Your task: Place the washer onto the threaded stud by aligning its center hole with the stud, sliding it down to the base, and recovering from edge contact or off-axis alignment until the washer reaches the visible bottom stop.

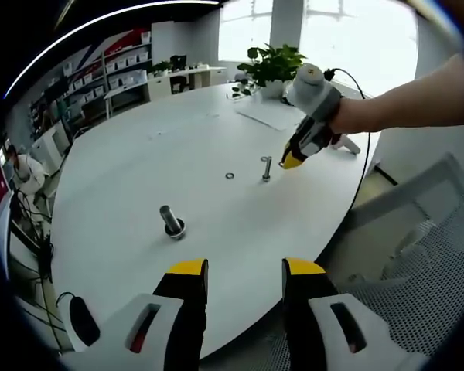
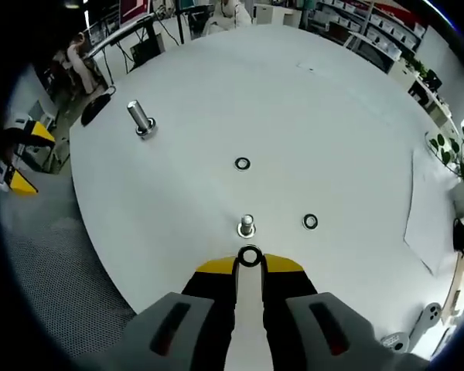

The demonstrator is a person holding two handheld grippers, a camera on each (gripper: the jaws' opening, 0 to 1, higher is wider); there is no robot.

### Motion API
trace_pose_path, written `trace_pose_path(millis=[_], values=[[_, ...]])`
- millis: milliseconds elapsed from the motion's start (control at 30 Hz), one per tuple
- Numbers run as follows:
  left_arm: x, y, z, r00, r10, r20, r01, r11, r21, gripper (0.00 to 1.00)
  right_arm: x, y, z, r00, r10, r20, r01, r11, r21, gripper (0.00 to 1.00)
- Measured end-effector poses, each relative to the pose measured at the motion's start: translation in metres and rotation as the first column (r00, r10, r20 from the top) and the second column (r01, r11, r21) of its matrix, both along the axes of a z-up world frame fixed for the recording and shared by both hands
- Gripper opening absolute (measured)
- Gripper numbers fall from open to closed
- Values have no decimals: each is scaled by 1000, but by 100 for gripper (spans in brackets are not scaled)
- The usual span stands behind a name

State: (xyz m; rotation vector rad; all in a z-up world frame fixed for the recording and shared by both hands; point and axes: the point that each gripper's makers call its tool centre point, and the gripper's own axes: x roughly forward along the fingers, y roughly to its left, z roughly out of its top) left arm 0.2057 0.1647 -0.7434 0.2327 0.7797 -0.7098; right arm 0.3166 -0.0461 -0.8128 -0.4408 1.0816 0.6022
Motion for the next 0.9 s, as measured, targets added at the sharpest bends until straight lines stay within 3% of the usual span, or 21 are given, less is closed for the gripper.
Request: trace_pose_path(millis=[333, 567, 900], values=[[0, -2, 2, 1000, -6, 3, 6, 1000, -6, 37, 15, 7, 20, 999, 15, 45, -16, 1000, 19, 13], [-1, -3, 2, 1000, -14, 4, 14, 1000, -7, 37, 12, 17, 10, 995, 95, 22, -94, 995, -25, 13], [-1, -2, 1, 1000, -10, 2, 10, 1000, -7, 37, 16, 18, 5, 995, 100, 4, -100, 994, -37, 13]])
